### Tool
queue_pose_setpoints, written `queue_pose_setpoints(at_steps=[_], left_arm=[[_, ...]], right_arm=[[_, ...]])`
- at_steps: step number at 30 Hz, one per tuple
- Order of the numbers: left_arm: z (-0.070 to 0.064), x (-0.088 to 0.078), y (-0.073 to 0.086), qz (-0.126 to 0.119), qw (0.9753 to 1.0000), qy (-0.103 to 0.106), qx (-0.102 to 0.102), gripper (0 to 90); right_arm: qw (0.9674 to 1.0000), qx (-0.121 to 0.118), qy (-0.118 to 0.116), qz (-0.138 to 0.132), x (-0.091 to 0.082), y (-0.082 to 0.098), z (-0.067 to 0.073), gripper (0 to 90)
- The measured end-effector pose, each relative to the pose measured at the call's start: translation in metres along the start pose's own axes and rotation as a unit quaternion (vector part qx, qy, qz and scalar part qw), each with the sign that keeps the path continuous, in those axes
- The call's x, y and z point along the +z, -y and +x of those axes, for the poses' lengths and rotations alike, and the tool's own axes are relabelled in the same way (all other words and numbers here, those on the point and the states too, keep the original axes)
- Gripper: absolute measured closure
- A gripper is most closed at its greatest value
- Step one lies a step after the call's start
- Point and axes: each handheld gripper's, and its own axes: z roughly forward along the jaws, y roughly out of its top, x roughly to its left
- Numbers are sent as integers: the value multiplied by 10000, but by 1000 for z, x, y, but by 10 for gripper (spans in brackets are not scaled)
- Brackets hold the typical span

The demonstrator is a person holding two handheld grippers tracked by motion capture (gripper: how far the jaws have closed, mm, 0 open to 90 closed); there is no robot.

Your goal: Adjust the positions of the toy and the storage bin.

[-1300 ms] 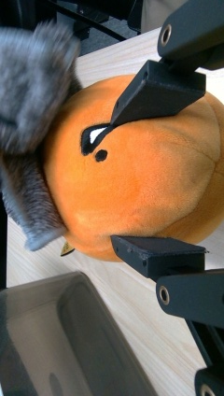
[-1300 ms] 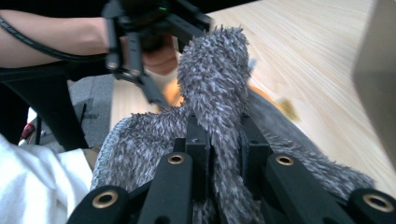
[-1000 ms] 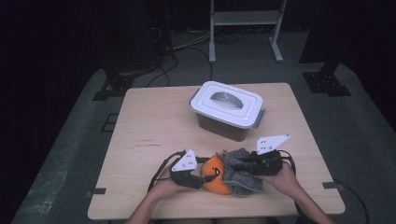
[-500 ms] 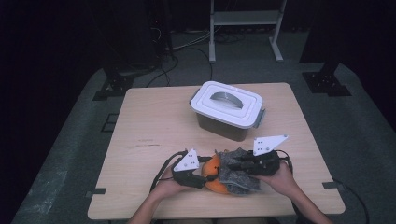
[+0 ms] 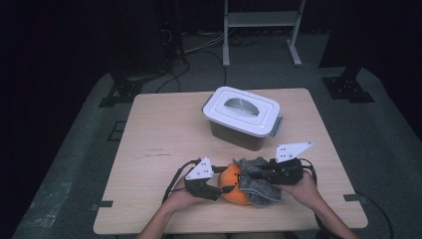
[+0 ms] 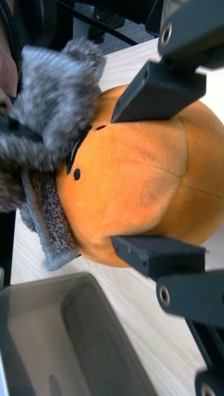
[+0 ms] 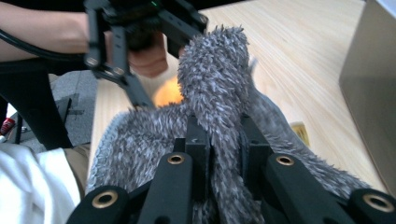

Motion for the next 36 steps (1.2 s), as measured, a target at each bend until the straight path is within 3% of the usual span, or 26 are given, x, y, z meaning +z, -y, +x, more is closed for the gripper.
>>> queue_pose_setpoints(at_steps=[8,13,18,20,24,26,29,36], left_arm=[[-4,2,-3,88,9999,-87,68,391],[-1,0,1,52,10000,-51,-12,386],[0,2,0,-8,9999,38,-124,274],[-1,4,-2,47,9999,53,-121,274],[-4,4,-4,70,9999,-89,-6,378],[-3,3,-2,105,9999,-116,-14,396],[-2,2,0,124,9998,-120,-40,404],[-1,-2,4,188,9998,-89,-53,404]], right_arm=[[9991,-383,-115,154,19,-23,13,775],[9992,-324,-59,217,15,-16,8,775],[9995,-192,37,229,4,-7,3,775],[9996,-203,24,185,4,-9,4,774],[9991,-372,-178,101,10,-18,14,774],[9986,-478,-102,197,14,-18,19,773],[9987,-450,-109,190,13,-14,20,774],[9998,-75,50,156,-10,15,13,773]])
